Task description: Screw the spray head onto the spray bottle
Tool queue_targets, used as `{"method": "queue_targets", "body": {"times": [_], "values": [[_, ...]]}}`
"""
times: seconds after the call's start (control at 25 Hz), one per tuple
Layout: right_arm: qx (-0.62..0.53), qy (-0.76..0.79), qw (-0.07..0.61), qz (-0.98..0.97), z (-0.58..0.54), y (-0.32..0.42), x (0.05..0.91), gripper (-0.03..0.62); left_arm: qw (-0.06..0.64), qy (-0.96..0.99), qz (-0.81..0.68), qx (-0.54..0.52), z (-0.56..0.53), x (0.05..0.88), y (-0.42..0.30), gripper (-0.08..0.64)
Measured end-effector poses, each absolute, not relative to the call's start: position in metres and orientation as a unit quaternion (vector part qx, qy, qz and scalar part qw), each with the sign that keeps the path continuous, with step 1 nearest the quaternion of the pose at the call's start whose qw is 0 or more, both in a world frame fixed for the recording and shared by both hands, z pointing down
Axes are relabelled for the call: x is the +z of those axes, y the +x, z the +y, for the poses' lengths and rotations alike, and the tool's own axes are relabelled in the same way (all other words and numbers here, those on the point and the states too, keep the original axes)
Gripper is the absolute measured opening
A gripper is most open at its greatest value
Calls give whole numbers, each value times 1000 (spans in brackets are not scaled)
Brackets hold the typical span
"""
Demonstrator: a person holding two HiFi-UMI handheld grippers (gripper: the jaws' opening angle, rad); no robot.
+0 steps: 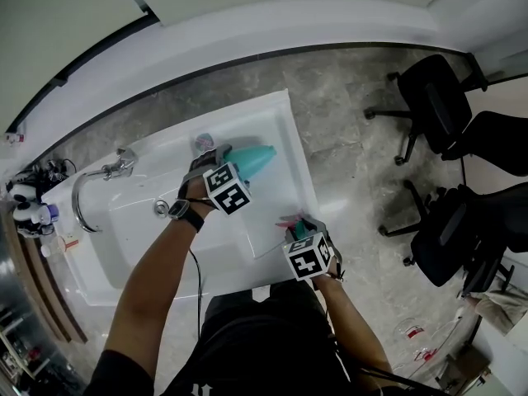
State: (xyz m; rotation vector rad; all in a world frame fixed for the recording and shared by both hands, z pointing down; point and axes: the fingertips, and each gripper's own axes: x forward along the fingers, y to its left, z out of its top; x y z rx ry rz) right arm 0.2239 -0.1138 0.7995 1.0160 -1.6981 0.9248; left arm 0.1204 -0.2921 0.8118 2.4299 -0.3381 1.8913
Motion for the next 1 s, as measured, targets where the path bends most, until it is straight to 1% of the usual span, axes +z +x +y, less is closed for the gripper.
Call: {"method": "queue_targets", "body": {"times": [0.04, 0.28, 0.52, 0.68, 1.0], "values": [[371, 414, 457, -694, -113, 226, 795, 163, 27, 789, -113, 603, -289, 810, 117, 449], [359, 423, 436, -708, -115, 241, 777, 161, 71, 821, -144, 548, -268, 791, 107, 449], [306, 450, 392, -742, -131, 255, 686, 161, 86, 859, -179, 472, -235, 732, 98, 449], [269, 463, 385, -752, -142, 258, 651, 161, 93, 854, -189, 476, -219, 721, 88, 449], [217, 477, 368, -768, -144, 241, 595, 161, 62, 847, -220, 479, -204, 686, 69, 449]]}}
